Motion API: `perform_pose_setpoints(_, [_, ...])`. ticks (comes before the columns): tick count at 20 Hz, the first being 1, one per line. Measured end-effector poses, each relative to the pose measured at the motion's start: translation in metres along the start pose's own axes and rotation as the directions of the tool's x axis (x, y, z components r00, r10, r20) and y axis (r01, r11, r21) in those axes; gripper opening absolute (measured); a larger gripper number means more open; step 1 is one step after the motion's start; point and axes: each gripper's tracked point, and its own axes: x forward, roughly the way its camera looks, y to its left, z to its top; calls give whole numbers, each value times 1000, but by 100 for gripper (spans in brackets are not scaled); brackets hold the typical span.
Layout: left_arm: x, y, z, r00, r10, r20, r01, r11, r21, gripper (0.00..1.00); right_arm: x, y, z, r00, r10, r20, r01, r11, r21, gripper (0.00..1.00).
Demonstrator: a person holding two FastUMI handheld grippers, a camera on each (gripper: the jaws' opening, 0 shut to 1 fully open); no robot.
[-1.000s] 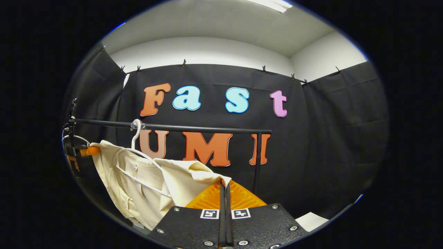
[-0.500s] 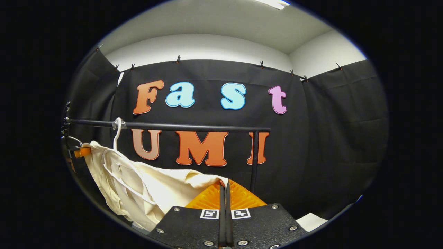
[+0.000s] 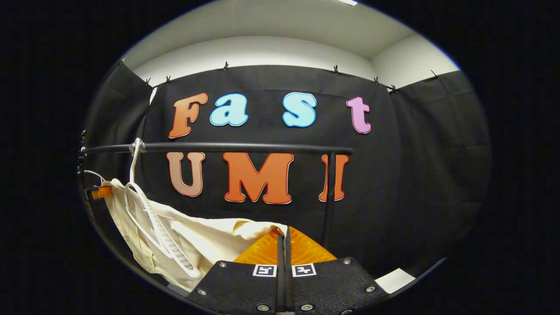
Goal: Grasp the clothes on the hanger with both hands and then place them into the laundry hamper below.
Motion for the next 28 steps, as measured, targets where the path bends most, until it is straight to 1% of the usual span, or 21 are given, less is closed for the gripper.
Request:
perform_pose_setpoints(3, [0, 7, -25, 999, 12, -41, -13, 1000, -16, 6, 8, -1, -35, 998, 43, -45, -41, 998, 41, 0])
perform_pose_setpoints(7, [-8, 8, -63, 995, 21, -102, -24, 999, -22, 6, 10, -5, -84, 991, 62, -116, -53, 995, 80, 0])
perform_pose_setpoints(11, [-14, 9, -108, 985, 21, -173, -28, 999, -40, 6, 4, -10, -125, 983, 52, -173, -36, 995, 90, 0])
perform_pose_setpoints(14, [-19, -4, -135, 974, 11, -224, -20, 999, -38, 6, -5, -15, -158, 975, 38, -220, -20, 996, 84, 0])
perform_pose_setpoints(18, [-29, -22, -173, 959, -20, -284, 11, 999, -33, 6, -14, -14, -197, 960, 33, -277, -10, 996, 83, 0])
perform_pose_setpoints(23, [-48, -50, -226, 925, -59, -376, 47, 998, -41, 6, -30, -1, -249, 935, 46, -351, -15, 996, 91, 0])
perform_pose_setpoints(28, [-60, -86, -280, 876, -105, -471, 94, 994, -48, 6, -43, 10, -297, 908, 54, -416, -3, 993, 121, 0])
